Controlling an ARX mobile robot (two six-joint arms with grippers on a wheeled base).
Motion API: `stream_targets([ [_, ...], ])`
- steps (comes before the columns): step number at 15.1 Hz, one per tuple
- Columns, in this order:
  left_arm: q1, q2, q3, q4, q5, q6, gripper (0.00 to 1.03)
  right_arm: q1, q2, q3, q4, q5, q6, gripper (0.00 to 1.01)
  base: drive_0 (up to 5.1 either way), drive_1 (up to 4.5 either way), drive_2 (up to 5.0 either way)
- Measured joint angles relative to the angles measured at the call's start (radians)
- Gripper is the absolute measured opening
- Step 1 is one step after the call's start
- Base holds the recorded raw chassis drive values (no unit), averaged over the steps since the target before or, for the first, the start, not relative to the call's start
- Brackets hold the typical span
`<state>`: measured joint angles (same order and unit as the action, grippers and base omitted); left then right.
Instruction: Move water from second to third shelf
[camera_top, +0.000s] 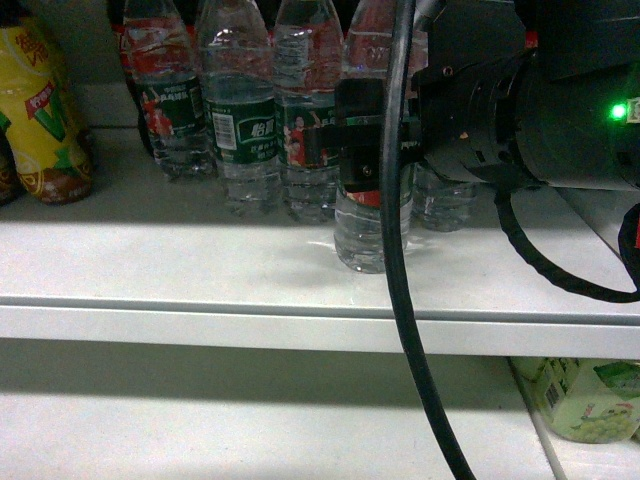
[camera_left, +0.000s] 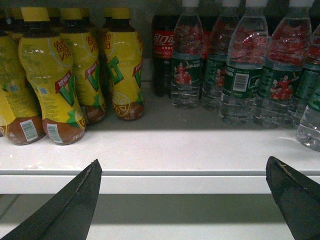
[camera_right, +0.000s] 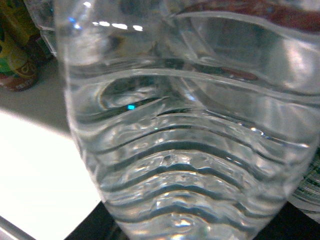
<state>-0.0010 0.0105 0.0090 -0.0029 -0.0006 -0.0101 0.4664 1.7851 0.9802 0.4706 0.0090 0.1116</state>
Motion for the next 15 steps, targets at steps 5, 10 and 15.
stream_targets([
  [5,0.0,0.0,0.0,0.0,0.0,0.0,0.98,-0.001,-0.022,-0.049,0.057,0.003,-0.027,0.4,0.0,0.0,0.0],
  [10,0.0,0.0,0.0,0.0,0.0,0.0,0.98,-0.025,-0.123,-0.159,0.067,-0.035,-0.088,0.4,0.0,0.0,0.0],
  [15,0.0,0.0,0.0,0.0,0.0,0.0,0.98,-0.103,-0.297,-0.307,0.043,-0.145,-0.124,0.4,0.0,0.0,0.0],
])
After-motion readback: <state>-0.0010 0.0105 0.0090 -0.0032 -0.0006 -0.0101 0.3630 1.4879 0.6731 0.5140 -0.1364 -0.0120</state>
